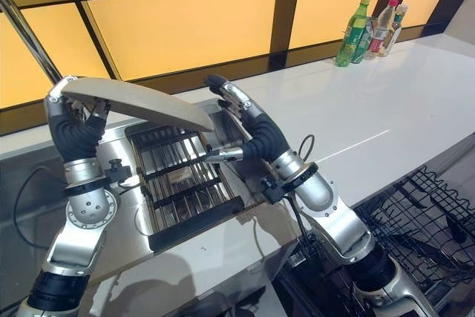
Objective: Pick up plates and place into dishwasher.
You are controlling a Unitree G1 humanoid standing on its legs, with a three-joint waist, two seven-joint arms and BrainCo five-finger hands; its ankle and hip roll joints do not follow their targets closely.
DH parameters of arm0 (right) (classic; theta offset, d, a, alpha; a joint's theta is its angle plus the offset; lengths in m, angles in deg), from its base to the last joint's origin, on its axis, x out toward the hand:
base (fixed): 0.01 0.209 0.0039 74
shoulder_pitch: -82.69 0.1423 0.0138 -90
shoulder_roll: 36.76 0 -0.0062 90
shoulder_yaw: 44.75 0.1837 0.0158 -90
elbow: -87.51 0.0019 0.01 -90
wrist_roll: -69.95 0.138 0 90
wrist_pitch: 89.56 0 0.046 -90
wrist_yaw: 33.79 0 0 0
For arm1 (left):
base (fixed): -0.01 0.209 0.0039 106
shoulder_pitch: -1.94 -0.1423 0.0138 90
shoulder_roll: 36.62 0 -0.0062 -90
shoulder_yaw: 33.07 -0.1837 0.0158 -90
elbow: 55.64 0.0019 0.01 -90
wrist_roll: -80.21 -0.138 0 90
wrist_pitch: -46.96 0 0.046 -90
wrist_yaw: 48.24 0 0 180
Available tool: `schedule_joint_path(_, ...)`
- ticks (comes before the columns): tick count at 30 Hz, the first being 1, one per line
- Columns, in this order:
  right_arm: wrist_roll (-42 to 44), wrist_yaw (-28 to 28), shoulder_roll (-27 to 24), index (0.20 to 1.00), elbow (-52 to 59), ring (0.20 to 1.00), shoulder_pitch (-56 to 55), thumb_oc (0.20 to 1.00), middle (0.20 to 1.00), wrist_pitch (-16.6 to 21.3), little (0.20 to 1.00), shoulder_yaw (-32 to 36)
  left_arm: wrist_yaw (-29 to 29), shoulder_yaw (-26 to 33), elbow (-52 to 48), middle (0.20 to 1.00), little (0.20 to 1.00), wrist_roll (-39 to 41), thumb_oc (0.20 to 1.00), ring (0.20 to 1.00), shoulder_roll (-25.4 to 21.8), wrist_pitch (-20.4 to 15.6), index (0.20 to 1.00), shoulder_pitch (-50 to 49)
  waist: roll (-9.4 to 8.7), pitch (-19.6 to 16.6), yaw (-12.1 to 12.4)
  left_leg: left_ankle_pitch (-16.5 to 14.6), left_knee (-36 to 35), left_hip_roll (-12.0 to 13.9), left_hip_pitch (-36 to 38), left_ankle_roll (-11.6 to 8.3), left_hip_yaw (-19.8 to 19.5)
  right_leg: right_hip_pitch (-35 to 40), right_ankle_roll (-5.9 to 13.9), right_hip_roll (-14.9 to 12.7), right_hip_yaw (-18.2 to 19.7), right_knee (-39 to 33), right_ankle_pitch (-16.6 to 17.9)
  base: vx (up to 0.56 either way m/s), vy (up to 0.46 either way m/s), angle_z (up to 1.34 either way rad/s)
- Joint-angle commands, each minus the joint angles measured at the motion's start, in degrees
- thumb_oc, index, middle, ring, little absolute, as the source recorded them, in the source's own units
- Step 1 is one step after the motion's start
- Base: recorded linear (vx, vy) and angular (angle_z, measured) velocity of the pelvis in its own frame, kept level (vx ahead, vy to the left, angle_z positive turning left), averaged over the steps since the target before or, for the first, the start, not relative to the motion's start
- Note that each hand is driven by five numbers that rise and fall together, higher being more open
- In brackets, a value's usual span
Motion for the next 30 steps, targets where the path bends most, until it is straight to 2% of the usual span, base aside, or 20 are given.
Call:
schedule_joint_path(1, 2.46, -0.85, 3.12, 1.0, 2.91, 1.0, 4.04, 1.0, 1.0, 1.26, 1.0, -1.37, 0.61, -1.83, 1.13, 0.2, 0.2, -0.13, 0.2, 0.2, -0.36, -2.74, 0.2, 2.83, -0.79, -5.18, 1.48, 1.88, -0.33, -3.4, -2.23, 2.92, -0.95, -0.08, 1.16, -0.27, -1.11, 3.19, 0.67, 0.0, 0.0, 0.0)
schedule_joint_path(7, -2.96, -6.1, 7.05, 1.0, -0.04, 1.0, 9.51, 1.0, 1.0, -1.48, 1.0, -5.68, 3.77, -5.4, 1.18, 0.2, 0.2, 3.42, 0.2, 0.2, 1.2, -2.11, 0.2, 4.5, -1.07, -5.01, 2.98, 1.96, -0.32, -3.6, -2.29, 3.02, -1.93, 0.38, 0.9, -0.39, -1.91, 2.83, 0.63, 0.0, -0.004, 0.03)
schedule_joint_path(13, -10.25, -12.12, 8.0, 1.0, -2.68, 1.0, 14.01, 1.0, 1.0, -6.12, 1.0, -5.59, 8.72, -8.16, -0.06, 0.2, 0.2, 6.27, 0.2, 0.2, 1.53, -1.47, 0.2, 3.91, -1.19, -4.9, 4.58, 1.94, -0.3, -3.99, -2.58, 3.15, -3.12, 0.51, 0.84, -0.61, -2.89, 2.7, 0.65, 0.01, -0.001, 0.12)
schedule_joint_path(18, -13.57, -11.7, 7.28, 1.0, -2.91, 1.0, 14.44, 1.0, 1.0, -9.22, 1.0, -5.74, 8.86, -7.79, -0.32, 0.2, 0.2, 7.64, 0.2, 0.2, 0.68, -1.24, 0.2, 3.47, -1.24, -4.81, 5.24, 2.07, -0.3, -4.29, -2.75, 3.29, -4.08, 0.3, 0.99, -0.71, -3.13, 3.06, 0.61, 0.0, 0.018, 0.13)
schedule_joint_path(19, -14.58, -11.3, 6.97, 0.674, -2.96, 0.674, 14.48, 0.674, 0.674, -10.18, 0.674, -6.03, 8.87, -7.53, -0.39, 0.2, 0.2, 7.85, 0.2, 0.2, 0.56, -1.23, 0.2, 3.41, -1.32, -4.78, 5.4, 2.12, -0.28, -4.35, -2.8, 3.32, -4.25, 0.3, 1.03, -0.76, -3.23, 3.11, 0.6, 0.0, 0.012, 0.05)
schedule_joint_path(20, -15.64, -10.88, 6.62, 0.2, -3.06, 0.2, 14.52, 0.2, 0.2, -11.36, 0.2, -6.24, 8.84, -7.31, -0.46, 0.2, 0.2, 7.86, 0.2, 0.2, 0.44, -1.37, 0.2, 3.33, -1.42, -4.71, 5.5, 2.14, -0.28, -4.38, -2.82, 3.32, -4.34, 0.34, 1.06, -0.81, -3.34, 3.14, 0.62, 0.0, 0.01, 0.07)
schedule_joint_path(25, -20.05, -6.74, 3.52, 0.2, -3.27, 0.2, 14.54, 0.2, 0.2, -17.43, 0.2, -7.2, 8.87, -6.33, -0.71, 0.2, 0.2, 7.48, 0.2, 0.2, -0.05, -1.58, 0.2, 3.17, -1.91, -4.77, 5.47, 2.26, -0.39, -4.5, -2.82, 3.24, -4.72, 0.25, 1.23, -0.85, -3.55, 3.36, 0.72, 0.0, 0.005, 0.1)
schedule_joint_path(30, -21.45, 0.46, -0.11, 0.2, -3.7, 0.2, 14.7, 0.2, 0.2, -23.13, 0.2, -7.72, 8.4, -5.42, -0.54, 0.2, 0.2, 6.99, 0.2, 0.2, -0.74, -1.42, 0.2, 3.36, -2.4, -4.77, 4.9, 2.27, -0.45, -4.48, -2.73, 3.19, -4.72, 0.13, 1.36, -0.79, -3.29, 3.68, 1.04, 0.0, 0.002, 0.01)
